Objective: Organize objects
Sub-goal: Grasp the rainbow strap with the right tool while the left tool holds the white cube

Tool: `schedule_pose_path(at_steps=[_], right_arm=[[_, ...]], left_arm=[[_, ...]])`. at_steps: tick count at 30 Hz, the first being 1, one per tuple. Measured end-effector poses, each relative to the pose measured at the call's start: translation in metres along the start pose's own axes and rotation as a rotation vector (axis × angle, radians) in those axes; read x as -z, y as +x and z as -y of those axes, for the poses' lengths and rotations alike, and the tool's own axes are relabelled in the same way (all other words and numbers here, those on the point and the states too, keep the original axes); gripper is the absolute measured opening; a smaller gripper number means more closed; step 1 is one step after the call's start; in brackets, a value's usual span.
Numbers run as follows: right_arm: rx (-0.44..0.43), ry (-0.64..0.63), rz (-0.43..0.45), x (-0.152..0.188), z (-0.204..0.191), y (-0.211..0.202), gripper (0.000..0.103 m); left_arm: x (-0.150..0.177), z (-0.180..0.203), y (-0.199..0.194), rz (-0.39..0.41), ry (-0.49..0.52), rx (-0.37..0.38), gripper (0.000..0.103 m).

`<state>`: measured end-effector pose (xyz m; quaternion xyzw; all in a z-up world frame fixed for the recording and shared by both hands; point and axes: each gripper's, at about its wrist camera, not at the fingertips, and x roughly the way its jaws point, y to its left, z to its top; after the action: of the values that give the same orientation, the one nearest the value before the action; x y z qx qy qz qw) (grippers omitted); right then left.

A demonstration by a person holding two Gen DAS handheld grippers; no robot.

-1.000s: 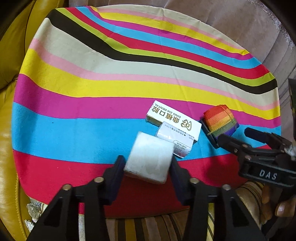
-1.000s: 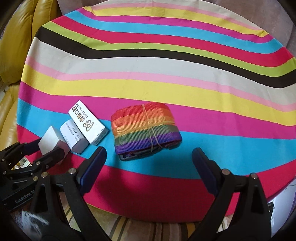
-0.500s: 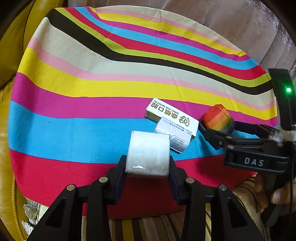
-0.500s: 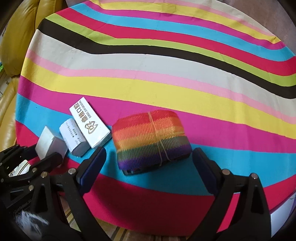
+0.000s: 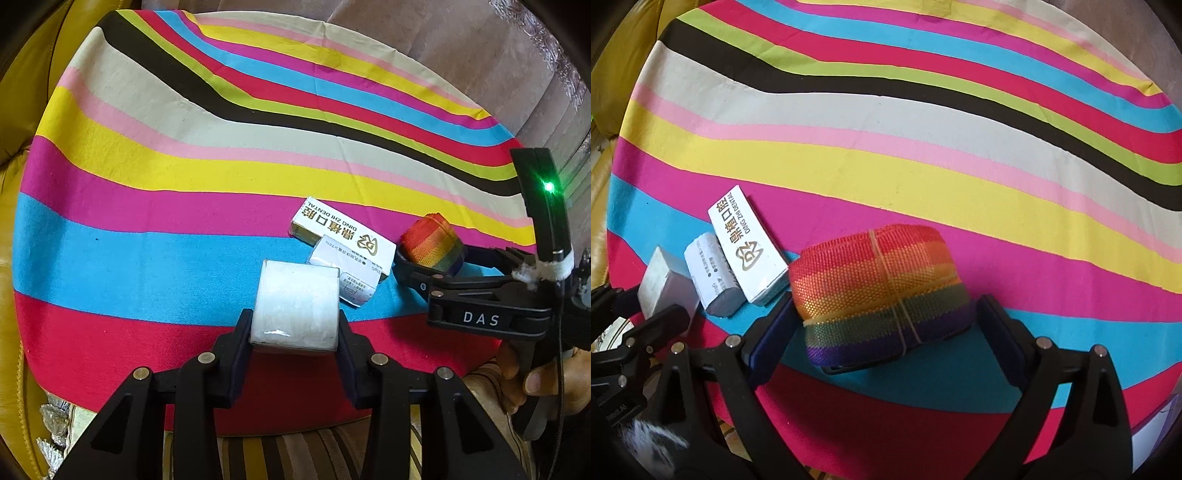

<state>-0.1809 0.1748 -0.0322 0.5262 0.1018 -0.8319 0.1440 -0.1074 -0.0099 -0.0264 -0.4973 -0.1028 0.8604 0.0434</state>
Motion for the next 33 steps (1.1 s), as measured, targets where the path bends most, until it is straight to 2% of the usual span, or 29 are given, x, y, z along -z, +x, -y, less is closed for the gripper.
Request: schedule_pose_path(at_steps=[3,14,22,33], right_arm=[[-0.003,0.0,0.01,0.002,0.0,-0.003,0.091],[-0.038,0.073,0.013,0.025,0.012,-0.024,0.09],[-0.027,0.102,0.042,0.045,0.02,-0.05,0.09],[-0.011,0.178,0.064,0.075,0.045,-0.076,0.088]], left_arm=[[0.001,0.001,-0.002,0.006,0.001,0.001,0.042],[0.006,0.012,-0.023,0.034,0.003,0.003,0.042],[0.009,0.036,-0.039,0.048,0.058,-0.004,0.042],[0.013,0.078,-0.039,0.033,0.141,0.042,0.042]])
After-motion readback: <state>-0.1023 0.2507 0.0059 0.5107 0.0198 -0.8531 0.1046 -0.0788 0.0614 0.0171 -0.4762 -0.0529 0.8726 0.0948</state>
